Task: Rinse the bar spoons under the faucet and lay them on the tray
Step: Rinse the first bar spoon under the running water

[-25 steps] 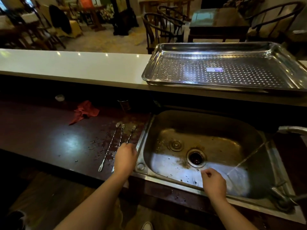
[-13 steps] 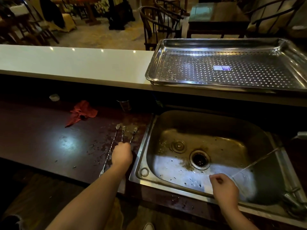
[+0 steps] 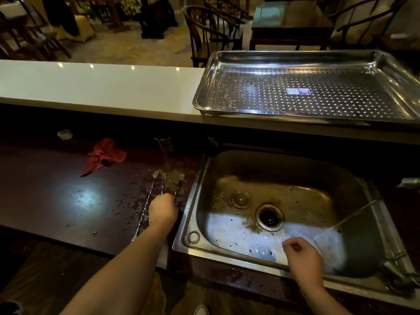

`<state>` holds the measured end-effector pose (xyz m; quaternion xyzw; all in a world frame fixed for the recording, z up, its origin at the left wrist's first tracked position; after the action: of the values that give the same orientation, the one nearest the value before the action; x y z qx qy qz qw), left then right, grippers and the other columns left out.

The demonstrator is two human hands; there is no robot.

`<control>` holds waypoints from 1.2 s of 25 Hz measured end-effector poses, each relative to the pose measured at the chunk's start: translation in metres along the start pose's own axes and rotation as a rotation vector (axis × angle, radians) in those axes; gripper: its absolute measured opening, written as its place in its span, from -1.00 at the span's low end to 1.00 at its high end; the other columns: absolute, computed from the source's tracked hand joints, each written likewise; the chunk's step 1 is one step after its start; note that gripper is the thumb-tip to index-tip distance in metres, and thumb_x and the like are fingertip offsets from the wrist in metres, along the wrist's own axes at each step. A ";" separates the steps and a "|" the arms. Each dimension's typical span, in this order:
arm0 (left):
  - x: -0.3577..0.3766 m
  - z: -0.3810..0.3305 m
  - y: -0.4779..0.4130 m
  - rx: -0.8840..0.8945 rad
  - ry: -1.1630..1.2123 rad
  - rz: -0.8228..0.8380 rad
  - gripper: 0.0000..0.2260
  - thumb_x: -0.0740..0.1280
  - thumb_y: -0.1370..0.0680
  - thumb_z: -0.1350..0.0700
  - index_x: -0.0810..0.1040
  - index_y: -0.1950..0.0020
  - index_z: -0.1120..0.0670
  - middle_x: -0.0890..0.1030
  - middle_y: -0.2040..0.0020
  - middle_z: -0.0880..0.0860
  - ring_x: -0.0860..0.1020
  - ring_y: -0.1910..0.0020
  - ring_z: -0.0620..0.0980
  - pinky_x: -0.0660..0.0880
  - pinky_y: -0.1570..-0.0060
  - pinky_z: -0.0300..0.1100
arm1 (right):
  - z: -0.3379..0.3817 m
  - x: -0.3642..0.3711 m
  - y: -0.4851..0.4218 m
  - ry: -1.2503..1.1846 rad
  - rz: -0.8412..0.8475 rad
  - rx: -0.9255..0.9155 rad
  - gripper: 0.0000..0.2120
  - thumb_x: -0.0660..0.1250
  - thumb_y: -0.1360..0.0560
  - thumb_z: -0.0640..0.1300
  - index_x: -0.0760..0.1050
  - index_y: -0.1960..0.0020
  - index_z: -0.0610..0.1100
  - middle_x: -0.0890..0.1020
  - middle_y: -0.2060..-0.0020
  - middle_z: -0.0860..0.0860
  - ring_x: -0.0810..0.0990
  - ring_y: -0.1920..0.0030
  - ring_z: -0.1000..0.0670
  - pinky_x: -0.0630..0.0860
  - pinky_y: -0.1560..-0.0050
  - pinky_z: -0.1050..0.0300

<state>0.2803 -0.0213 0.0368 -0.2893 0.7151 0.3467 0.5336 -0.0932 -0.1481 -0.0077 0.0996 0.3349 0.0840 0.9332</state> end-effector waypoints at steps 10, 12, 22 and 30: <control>-0.014 -0.032 0.060 0.231 0.249 -0.155 -0.95 0.37 -0.40 0.19 0.57 0.16 0.10 0.52 0.18 -0.02 0.49 0.31 -0.05 0.41 0.39 -0.19 | -0.004 -0.002 -0.004 -0.102 0.074 0.053 -0.82 0.40 -0.48 -0.25 0.63 0.25 -0.05 0.68 0.29 0.04 0.61 0.18 -0.03 0.50 0.13 0.05; -0.014 -0.059 0.090 0.329 0.304 -0.139 -0.87 0.40 -0.42 0.19 0.60 0.05 0.08 0.52 0.13 -0.03 0.50 0.26 -0.06 0.35 0.36 -0.27 | -0.005 -0.002 -0.008 -0.211 0.121 0.108 -0.84 0.40 -0.48 -0.24 0.65 0.23 -0.04 0.70 0.29 -0.01 0.65 0.16 -0.09 0.57 0.05 -0.05; 0.037 -0.167 0.107 0.504 -0.021 0.081 -0.88 0.29 -0.42 0.18 0.59 0.13 0.17 0.60 0.13 0.15 0.60 0.14 0.20 0.39 0.27 -0.09 | 0.049 0.023 0.012 -0.604 0.489 0.081 -0.83 0.23 -0.64 -0.18 0.58 -0.13 -0.02 0.71 0.04 -0.09 0.69 0.05 -0.08 0.64 -0.03 0.04; 0.126 -0.133 0.076 0.658 0.025 0.438 -0.59 0.28 -0.47 0.21 0.53 -0.29 -0.08 0.55 -0.17 0.07 0.54 -0.16 0.09 0.47 -0.14 -0.08 | 0.014 0.046 0.011 0.168 0.575 -0.175 -0.87 0.38 -0.52 -0.15 0.71 0.05 -0.09 0.72 0.13 0.03 0.61 0.10 0.09 0.42 0.14 0.37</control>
<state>0.1131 -0.0886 -0.0454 0.0526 0.8393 0.2009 0.5025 -0.0496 -0.1292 -0.0225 0.1023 0.3604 0.3810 0.8453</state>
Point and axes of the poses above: each hand's wrist, its own y-axis away from the middle knuckle, its own x-axis out of the palm, z = x × y, the point moved 5 cm from there along -y, towards the middle knuckle
